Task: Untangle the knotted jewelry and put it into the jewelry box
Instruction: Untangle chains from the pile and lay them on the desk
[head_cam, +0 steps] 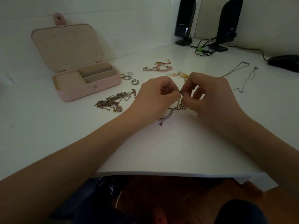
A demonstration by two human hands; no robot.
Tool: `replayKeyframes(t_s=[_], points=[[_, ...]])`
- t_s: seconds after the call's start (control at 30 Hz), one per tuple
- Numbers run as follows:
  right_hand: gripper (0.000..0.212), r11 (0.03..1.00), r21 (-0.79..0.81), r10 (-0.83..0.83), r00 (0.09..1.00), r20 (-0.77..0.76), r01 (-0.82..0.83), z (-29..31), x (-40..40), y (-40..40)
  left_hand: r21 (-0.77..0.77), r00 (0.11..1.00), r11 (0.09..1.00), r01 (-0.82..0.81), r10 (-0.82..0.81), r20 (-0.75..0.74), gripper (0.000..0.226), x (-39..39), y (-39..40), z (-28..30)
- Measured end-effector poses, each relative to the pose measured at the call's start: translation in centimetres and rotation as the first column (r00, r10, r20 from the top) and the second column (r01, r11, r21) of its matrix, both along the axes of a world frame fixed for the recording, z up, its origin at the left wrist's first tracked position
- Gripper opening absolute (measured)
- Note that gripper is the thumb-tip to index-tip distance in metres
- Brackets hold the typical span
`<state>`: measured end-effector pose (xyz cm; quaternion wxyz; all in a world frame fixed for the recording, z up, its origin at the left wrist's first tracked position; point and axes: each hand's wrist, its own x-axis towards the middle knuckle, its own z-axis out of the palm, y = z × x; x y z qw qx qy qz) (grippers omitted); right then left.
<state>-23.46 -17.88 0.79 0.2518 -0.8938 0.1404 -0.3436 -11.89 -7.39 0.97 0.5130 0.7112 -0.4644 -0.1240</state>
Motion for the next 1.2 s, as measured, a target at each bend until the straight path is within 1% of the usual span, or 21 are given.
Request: replayKeyframes(t_s=[0.23,0.5,0.77,0.87,0.93,1.03,1.13,1.2], points=[[0.008,0.999,-0.038,-0.003,1.0,-0.005,0.003,0.08,-0.01,0.02,-0.014,1.0,1.0,0.012,-0.012,-0.019,0.014,0.16,-0.03,-0.11],[0.006,1.0,-0.009,-0.024,0.999,0.022,0.024,0.19,-0.15,-0.03,0.002,1.0,1.0,0.005,-0.005,-0.024,0.006,0.19,-0.04,-0.18],[0.006,0.998,0.062,-0.011,1.0,0.02,0.01,0.17,-0.3,-0.1,0.011,0.998,1.0,-0.029,0.03,-0.06,0.01,0.14,0.0,0.08],[0.005,0.999,0.049,-0.015,1.0,0.007,0.014,0.09,-0.3,-0.09,0.008,0.998,0.999,-0.031,0.031,-0.048,0.012,0.1,0.0,0.02],[0.005,0.999,0.029,-0.022,1.0,-0.002,0.022,0.12,-0.27,-0.17,-0.007,1.0,1.0,-0.021,0.021,-0.003,0.014,0.04,0.08,-0.06],[0.005,1.0,-0.004,-0.021,1.0,-0.013,0.021,0.17,-0.3,-0.14,-0.024,0.993,1.0,-0.011,0.013,0.113,0.016,-0.06,0.22,-0.13],[0.005,0.999,-0.041,-0.021,1.0,-0.024,0.02,0.17,-0.3,-0.02,-0.032,0.969,0.999,-0.005,0.013,0.248,0.014,-0.03,0.27,-0.26],[0.006,0.998,-0.058,-0.023,0.999,-0.03,0.021,0.13,-0.24,0.0,-0.038,0.951,0.999,0.003,0.009,0.308,0.013,-0.04,0.27,-0.32]])
